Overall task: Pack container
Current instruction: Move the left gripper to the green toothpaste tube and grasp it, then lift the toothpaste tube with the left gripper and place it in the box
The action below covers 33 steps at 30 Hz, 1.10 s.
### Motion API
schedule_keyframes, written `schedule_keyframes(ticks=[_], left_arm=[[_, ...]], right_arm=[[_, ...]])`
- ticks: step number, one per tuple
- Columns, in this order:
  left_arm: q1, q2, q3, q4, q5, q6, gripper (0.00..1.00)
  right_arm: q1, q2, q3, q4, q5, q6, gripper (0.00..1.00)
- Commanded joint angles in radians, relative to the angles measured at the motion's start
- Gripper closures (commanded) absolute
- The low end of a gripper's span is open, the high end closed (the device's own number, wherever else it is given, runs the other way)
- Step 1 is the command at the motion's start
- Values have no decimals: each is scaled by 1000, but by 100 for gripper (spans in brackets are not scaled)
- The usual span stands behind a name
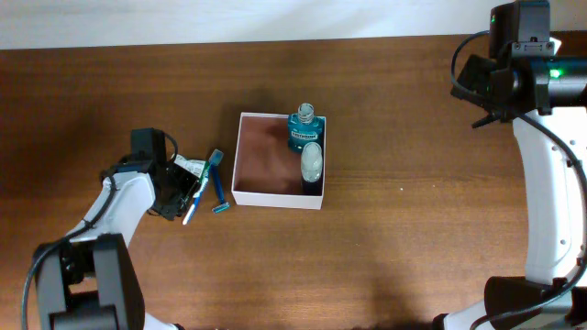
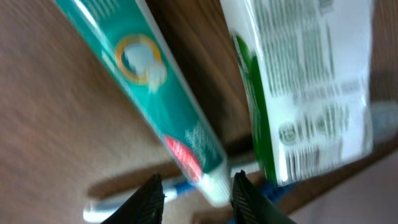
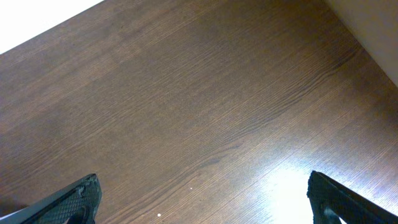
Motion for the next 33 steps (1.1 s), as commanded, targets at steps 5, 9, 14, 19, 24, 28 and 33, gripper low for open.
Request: schedule_keyframes(ticks=[5, 9, 14, 19, 24, 28, 33], left_arm=[[45, 21, 16, 37, -19, -29, 61], [58, 21, 16, 42, -42, -29, 54], [48, 35, 16, 59, -24, -29, 43], [48, 63, 16, 61, -2, -29, 42], [49, 91, 16, 67, 29, -29, 50], [51, 95, 16, 66, 29, -29, 79], [58, 81, 17, 58, 40, -24, 90]], right_arm=[[-5, 6, 6, 0, 2, 1, 1], [-5, 6, 6, 0, 2, 1, 1], [-5, 6, 6, 0, 2, 1, 1], [-5, 6, 6, 0, 2, 1, 1], [-5, 6, 6, 0, 3, 1, 1], [-5, 6, 6, 0, 2, 1, 1], [-5, 6, 6, 0, 2, 1, 1]])
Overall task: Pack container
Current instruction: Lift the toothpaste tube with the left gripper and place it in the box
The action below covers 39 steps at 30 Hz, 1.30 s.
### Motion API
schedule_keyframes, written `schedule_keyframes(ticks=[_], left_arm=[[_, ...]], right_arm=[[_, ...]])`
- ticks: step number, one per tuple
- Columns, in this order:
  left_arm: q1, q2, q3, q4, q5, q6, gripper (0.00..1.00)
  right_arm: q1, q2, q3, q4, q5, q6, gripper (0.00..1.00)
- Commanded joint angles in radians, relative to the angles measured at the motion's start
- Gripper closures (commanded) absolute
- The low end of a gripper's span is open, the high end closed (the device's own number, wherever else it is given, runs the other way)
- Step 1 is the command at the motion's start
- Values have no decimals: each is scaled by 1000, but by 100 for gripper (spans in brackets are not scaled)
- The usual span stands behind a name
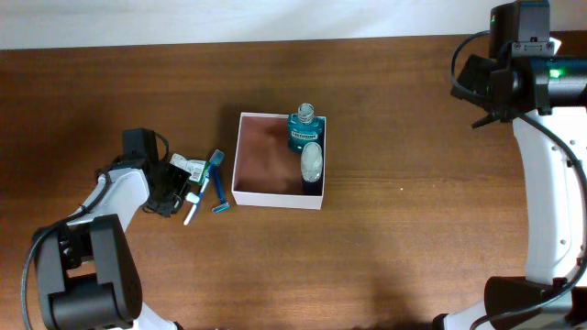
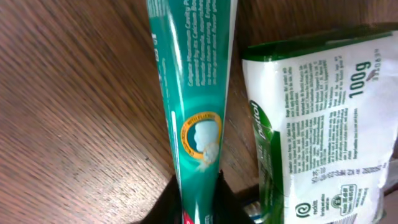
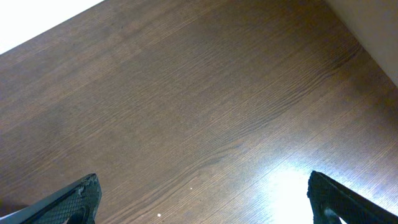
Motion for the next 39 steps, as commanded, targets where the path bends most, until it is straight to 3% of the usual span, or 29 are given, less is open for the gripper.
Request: schedule_keyframes(ticks=[1, 4, 11, 17, 22, 29, 39], left_arm=[[15, -1, 6, -13, 11, 15, 90], [51, -34, 8, -32, -10, 72, 89], [145, -217, 14, -153, -63, 85, 89], [135, -465, 14, -100, -46, 158, 89], [32, -622, 14, 90, 100, 377, 89], [-223, -649, 14, 230, 113, 383, 89], [-481, -428, 14, 250, 10, 390, 89]], right_arm=[[-5, 6, 6, 0, 2, 1, 1], [-5, 6, 6, 0, 3, 1, 1], [-5, 6, 6, 0, 2, 1, 1], [-5, 6, 6, 0, 2, 1, 1], [-5, 6, 6, 0, 2, 1, 1], [-5, 6, 6, 0, 2, 1, 1], [-5, 6, 6, 0, 2, 1, 2]])
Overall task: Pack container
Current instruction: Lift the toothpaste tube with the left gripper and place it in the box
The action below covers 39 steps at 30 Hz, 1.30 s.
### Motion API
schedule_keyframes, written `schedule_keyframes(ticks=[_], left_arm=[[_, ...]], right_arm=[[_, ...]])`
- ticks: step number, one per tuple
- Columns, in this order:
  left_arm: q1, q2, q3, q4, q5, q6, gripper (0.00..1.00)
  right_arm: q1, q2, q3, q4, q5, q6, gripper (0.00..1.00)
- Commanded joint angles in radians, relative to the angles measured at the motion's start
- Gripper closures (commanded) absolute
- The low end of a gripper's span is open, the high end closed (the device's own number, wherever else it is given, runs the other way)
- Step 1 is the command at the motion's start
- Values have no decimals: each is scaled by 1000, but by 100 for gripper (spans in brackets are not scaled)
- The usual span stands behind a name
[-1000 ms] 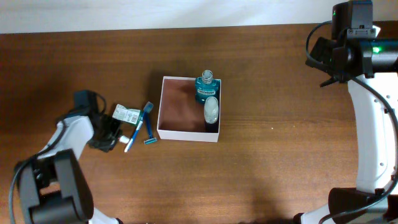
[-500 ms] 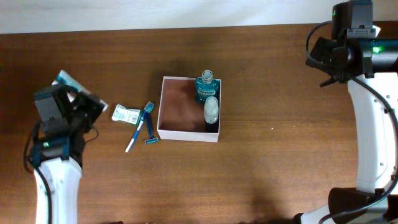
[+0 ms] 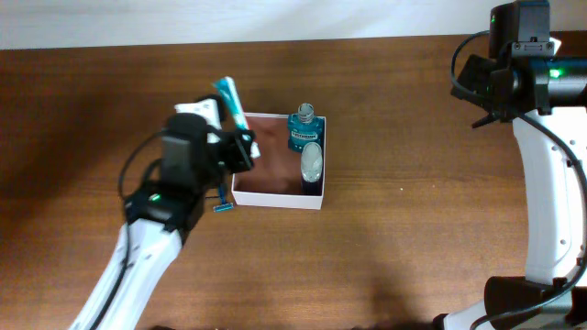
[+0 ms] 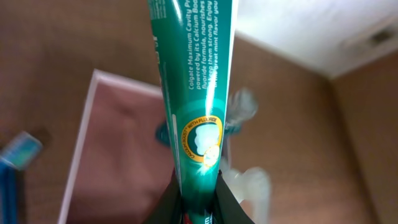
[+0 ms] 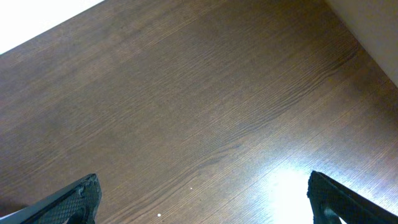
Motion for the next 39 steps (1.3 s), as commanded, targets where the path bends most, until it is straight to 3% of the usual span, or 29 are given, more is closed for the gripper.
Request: schedule_keyframes(ticks=[1, 9, 12, 13, 14, 16, 17, 21, 25, 33, 39], left_arm=[[-54, 94, 8, 3, -32, 27, 89], [-85, 196, 8, 20, -32, 208, 88], [-84, 198, 8, 21, -33, 251, 67], [-84, 198, 8, 22, -33, 251, 64], [-84, 198, 8, 22, -33, 251, 57], [-84, 197, 8, 22, -32, 251, 31], [-84, 197, 9, 22, -34, 251, 28], [-31, 172, 48, -27, -36, 247, 29], [98, 118, 129, -151, -37, 166, 36], [349, 111, 146, -320, -47, 112, 36], [371, 232, 146, -342, -55, -103, 35]], right_arm=[[-5, 6, 6, 0, 2, 1, 1], [-5, 6, 6, 0, 2, 1, 1], [-5, 6, 6, 0, 2, 1, 1], [-5, 6, 6, 0, 2, 1, 1], [-5, 6, 6, 0, 2, 1, 1], [-5, 6, 6, 0, 2, 1, 1], [-5, 6, 6, 0, 3, 1, 1], [-5, 6, 6, 1, 2, 1, 1], [-5, 6, 6, 0, 2, 1, 1], [-5, 6, 6, 0, 2, 1, 1], [-5, 6, 6, 0, 3, 1, 1]])
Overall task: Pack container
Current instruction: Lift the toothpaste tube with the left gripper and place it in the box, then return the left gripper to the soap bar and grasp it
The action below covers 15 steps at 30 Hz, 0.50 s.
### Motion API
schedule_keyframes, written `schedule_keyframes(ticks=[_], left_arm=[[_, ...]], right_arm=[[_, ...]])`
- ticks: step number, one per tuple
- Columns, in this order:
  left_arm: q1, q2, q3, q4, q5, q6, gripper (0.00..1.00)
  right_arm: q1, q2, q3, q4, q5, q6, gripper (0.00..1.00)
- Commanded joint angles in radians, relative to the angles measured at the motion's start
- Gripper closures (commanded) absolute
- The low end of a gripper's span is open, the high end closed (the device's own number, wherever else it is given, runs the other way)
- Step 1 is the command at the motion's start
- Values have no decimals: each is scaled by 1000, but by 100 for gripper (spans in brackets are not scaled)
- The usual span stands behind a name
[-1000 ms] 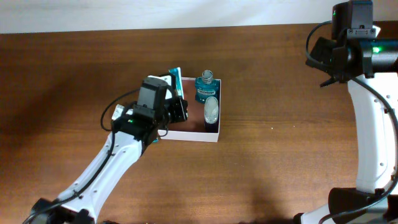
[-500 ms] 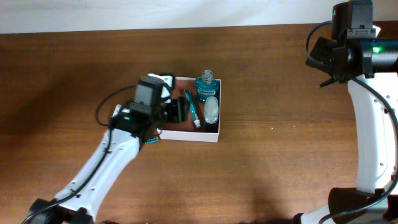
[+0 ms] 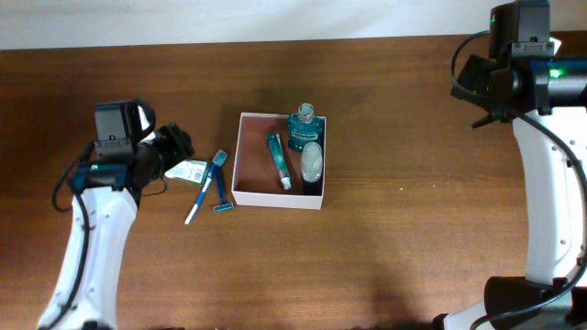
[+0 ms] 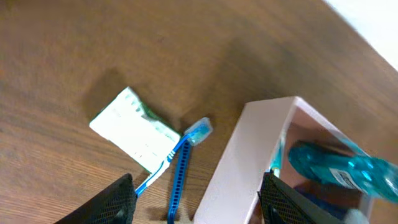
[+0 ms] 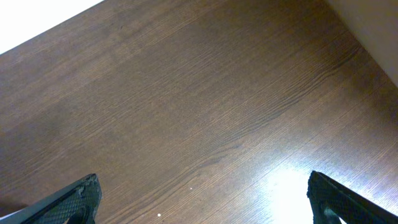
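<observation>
The white open box (image 3: 237, 158) holds a green toothpaste tube (image 3: 278, 160), a teal mouthwash bottle (image 3: 302, 131) and a pale roll-on (image 3: 313, 161). Left of the box lie a white-green packet (image 3: 188, 170), a blue toothbrush (image 3: 204, 188) and a blue razor (image 3: 221, 192). My left gripper (image 3: 174, 147) hangs open above the packet, nothing between its fingers; its wrist view shows the packet (image 4: 134, 129), toothbrush (image 4: 186, 138), razor (image 4: 176, 184) and box wall (image 4: 249, 149). My right gripper (image 5: 202, 208) is open over bare table at the far right.
Dark wooden table (image 3: 413, 238) with a pale wall strip along the far edge. The right arm (image 3: 541, 137) stands along the right side. The left arm (image 3: 92, 238) reaches in from the lower left.
My left gripper held the toothpaste tube over the box's left edge; now the tube lies in the box and the gripper is open, back over the packet to the left. Right arm unchanged.
My left gripper was open around the toothpaste tube on the table beside the packet. Then it was shut on the tube. Then it held the tube above the box. Now the tube lies inside the box and the gripper is open to the left.
</observation>
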Motion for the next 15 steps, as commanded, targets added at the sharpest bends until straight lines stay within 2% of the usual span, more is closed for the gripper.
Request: schedule_keyframes(ticks=[1, 9, 15], left_arm=[[3, 95, 3, -5, -5, -192, 35], [3, 301, 3, -5, -32, -462, 36], [3, 383, 3, 32, -36, -512, 35]], right_arm=[[-5, 6, 6, 0, 2, 1, 1], [-5, 6, 6, 0, 2, 1, 1], [-5, 6, 6, 0, 2, 1, 2]])
